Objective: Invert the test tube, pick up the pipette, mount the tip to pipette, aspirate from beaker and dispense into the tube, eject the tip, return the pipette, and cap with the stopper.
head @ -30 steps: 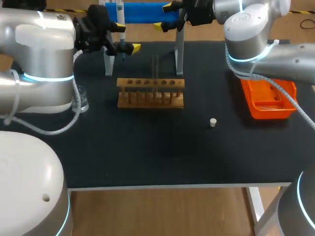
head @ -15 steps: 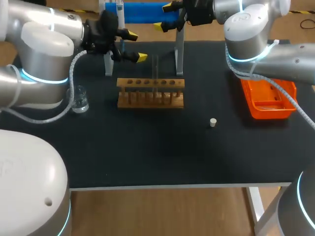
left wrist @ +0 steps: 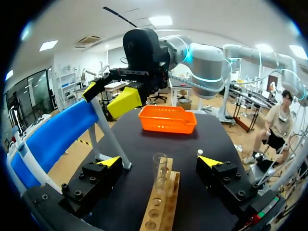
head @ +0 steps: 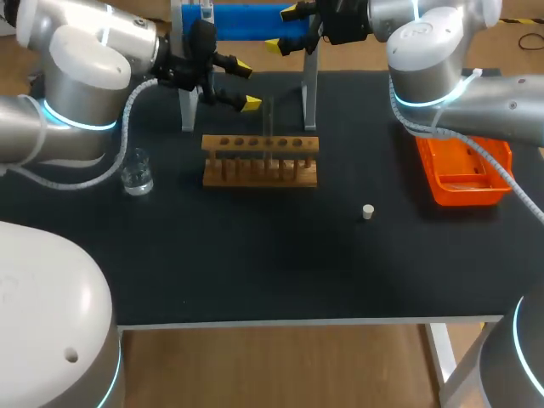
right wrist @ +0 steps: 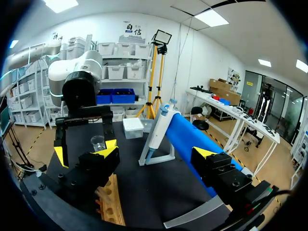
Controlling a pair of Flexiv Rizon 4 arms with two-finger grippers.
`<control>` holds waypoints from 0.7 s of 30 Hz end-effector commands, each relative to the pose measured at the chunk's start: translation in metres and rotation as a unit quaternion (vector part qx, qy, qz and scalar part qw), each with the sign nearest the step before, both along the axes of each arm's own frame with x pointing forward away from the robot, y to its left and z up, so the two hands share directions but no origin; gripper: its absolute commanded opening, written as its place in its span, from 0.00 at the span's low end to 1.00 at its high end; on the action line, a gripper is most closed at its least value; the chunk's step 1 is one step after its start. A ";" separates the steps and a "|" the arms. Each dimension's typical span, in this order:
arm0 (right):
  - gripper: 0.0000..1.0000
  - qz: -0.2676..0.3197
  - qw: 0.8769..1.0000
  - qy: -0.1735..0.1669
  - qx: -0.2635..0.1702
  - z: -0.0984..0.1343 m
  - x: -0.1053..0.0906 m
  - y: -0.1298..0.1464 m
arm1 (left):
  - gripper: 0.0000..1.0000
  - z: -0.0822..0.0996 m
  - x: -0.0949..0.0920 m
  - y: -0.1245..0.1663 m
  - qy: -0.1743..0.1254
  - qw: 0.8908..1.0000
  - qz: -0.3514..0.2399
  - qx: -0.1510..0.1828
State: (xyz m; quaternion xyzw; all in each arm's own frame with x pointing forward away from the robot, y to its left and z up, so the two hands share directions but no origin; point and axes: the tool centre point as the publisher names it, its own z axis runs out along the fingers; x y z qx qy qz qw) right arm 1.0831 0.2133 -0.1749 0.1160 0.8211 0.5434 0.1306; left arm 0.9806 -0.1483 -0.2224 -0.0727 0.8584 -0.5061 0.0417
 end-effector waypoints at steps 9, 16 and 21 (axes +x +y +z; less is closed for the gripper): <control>1.00 0.001 1.000 0.001 -0.001 0.001 0.000 -0.001 | 1.00 -0.018 0.011 -0.020 0.009 1.000 -0.029 0.000; 1.00 0.001 1.000 0.001 -0.001 0.001 0.000 -0.001 | 1.00 -0.025 0.003 -0.025 0.000 1.000 -0.008 0.001; 1.00 0.001 1.000 0.001 -0.001 0.001 0.000 -0.001 | 1.00 -0.027 -0.001 -0.028 -0.003 1.000 -0.001 0.000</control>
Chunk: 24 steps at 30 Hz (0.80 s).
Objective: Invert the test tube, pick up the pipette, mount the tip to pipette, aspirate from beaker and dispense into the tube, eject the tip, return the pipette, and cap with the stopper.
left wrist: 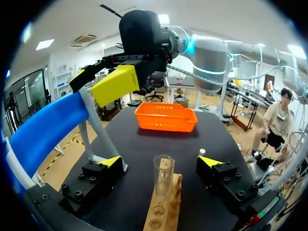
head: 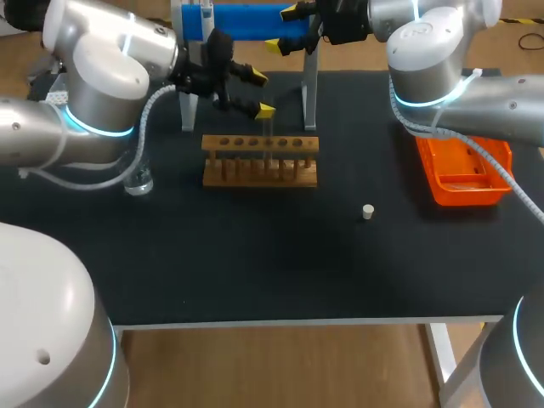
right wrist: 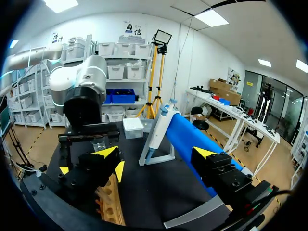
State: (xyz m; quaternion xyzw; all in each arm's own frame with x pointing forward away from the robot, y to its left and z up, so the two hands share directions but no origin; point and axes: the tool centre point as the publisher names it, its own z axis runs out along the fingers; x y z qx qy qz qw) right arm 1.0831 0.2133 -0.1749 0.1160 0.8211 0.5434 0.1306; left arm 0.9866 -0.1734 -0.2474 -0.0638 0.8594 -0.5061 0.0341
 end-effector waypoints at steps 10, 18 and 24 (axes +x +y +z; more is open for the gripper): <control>1.00 0.001 1.000 0.001 -0.001 0.001 0.001 -0.001 | 1.00 -0.016 -0.008 -0.018 -0.002 1.000 0.014 0.009; 1.00 0.001 1.000 0.001 -0.001 0.001 0.001 -0.001 | 1.00 -0.026 -0.004 -0.020 0.003 1.000 0.017 0.015; 1.00 0.001 1.000 0.001 -0.001 0.001 0.001 -0.001 | 1.00 -0.033 -0.002 -0.022 0.003 1.000 0.013 0.020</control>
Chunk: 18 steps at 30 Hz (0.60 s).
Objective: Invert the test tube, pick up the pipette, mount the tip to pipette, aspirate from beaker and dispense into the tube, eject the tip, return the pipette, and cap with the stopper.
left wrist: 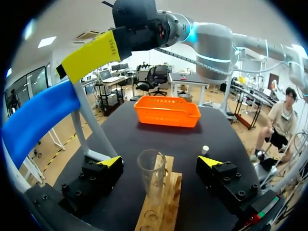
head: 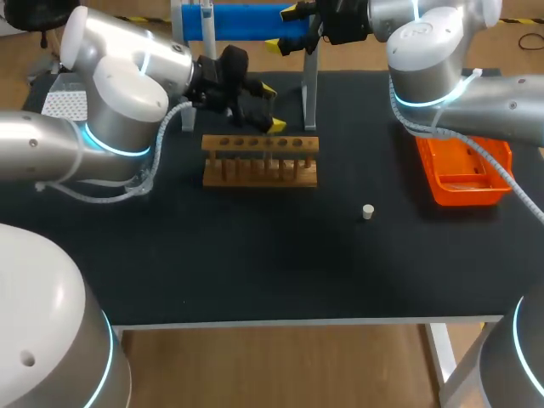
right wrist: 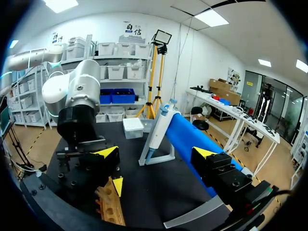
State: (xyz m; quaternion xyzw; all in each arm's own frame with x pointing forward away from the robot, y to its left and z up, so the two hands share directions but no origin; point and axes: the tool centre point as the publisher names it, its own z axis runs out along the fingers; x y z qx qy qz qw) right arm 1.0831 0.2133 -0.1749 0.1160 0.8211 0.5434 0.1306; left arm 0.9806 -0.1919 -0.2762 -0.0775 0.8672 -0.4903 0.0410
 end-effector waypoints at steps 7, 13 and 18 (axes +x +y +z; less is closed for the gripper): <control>1.00 0.001 1.000 0.001 -0.001 0.001 0.001 -0.001 | 1.00 -0.009 0.006 -0.005 -0.002 1.000 -0.005 0.009; 1.00 0.001 1.000 0.001 -0.001 0.001 0.001 -0.001 | 1.00 -0.013 0.008 -0.005 -0.002 1.000 -0.007 0.013; 1.00 0.001 1.000 0.001 -0.001 0.001 0.001 -0.001 | 1.00 -0.015 0.008 -0.005 -0.005 1.000 -0.012 0.015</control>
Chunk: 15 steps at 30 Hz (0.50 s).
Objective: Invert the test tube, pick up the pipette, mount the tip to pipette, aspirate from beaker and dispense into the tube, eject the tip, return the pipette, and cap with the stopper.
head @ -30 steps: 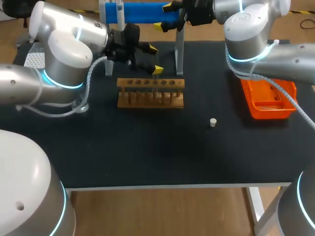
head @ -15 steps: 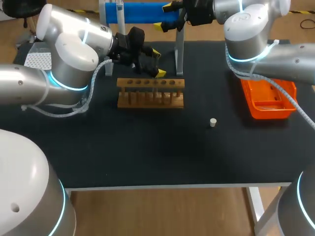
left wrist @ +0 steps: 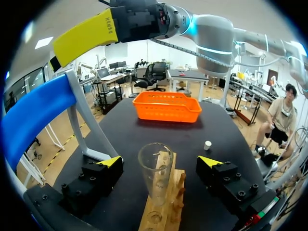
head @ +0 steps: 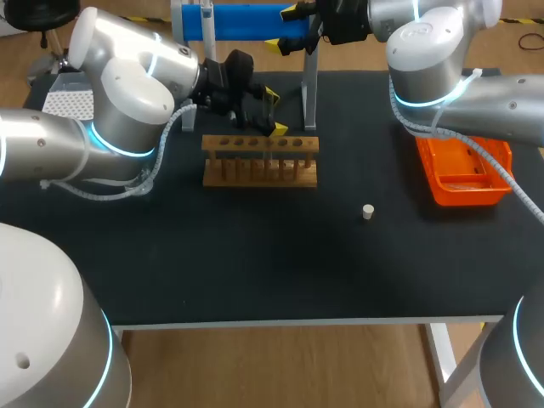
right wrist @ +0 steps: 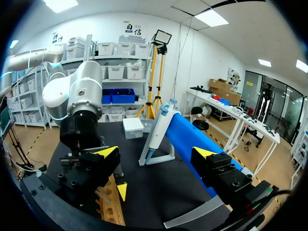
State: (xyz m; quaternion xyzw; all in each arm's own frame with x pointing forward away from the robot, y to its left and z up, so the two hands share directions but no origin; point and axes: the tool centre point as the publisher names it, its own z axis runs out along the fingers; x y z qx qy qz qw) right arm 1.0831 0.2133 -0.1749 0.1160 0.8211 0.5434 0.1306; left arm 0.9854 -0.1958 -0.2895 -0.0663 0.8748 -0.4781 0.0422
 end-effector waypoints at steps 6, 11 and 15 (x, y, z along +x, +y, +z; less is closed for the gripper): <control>1.00 0.001 1.000 0.001 -0.001 0.001 0.001 0.000 | 1.00 -0.003 0.004 -0.002 -0.017 1.000 -0.013 0.002; 1.00 0.001 1.000 0.001 -0.001 0.001 0.001 0.000 | 1.00 -0.004 0.005 -0.002 -0.021 1.000 -0.016 0.001; 1.00 0.001 1.000 0.001 -0.001 0.001 0.001 0.000 | 1.00 -0.005 0.005 -0.002 -0.024 1.000 -0.021 0.003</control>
